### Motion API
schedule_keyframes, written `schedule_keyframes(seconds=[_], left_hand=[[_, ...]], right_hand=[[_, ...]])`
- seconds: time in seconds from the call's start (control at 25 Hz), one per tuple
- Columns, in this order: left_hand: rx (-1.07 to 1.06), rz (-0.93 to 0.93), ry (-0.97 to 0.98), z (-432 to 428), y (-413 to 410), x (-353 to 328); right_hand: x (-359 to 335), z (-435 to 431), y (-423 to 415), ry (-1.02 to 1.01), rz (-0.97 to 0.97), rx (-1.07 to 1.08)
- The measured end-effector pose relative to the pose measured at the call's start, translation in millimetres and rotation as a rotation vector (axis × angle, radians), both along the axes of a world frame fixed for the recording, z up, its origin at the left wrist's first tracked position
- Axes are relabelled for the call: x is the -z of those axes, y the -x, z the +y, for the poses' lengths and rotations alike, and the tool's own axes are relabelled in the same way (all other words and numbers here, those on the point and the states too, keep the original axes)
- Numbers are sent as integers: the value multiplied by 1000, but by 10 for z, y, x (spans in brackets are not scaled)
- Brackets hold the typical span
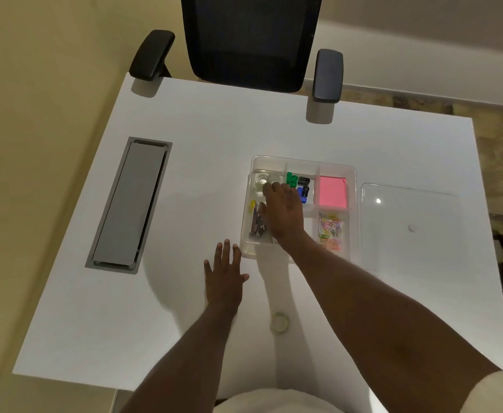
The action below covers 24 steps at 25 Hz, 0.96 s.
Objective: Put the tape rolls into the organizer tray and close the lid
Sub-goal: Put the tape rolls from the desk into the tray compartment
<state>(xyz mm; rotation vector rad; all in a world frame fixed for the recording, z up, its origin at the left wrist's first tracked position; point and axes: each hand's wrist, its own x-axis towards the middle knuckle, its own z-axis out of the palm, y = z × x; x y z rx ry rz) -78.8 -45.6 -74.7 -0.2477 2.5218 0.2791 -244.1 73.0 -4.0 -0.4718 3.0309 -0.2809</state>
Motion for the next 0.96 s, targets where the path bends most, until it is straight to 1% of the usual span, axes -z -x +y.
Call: schedule_keyframes(seconds=[0.16,0.32,0.4,0.52,0.64,0.72,0.84,0.96], left_hand=[[3,5,-4,-6,-4,-57],[7,18,-13,5,-13,-130],[7,5,-11,17,-14,-157],[16,1,-4,16,-24,-161],[36,11,-5,3,-41,-145],[44,25,-4,-2,-45,-134],[53,25,5,-6,-44,-123],[57,14,13,0,-32,-119]], right_hand=[[38,192,-432,8,0,-49],[107,373,-889,43,-16,-158],[144,470,-1127,60,-61,-207],[229,655,-1470,73,-183,-262],[319,871,-1766,35,-330,-315],[363,995,-1925,-20,-394,-362],[416,1079,-2120,-95,-447,-432],[448,1070,-2199,-120,-450,-449]])
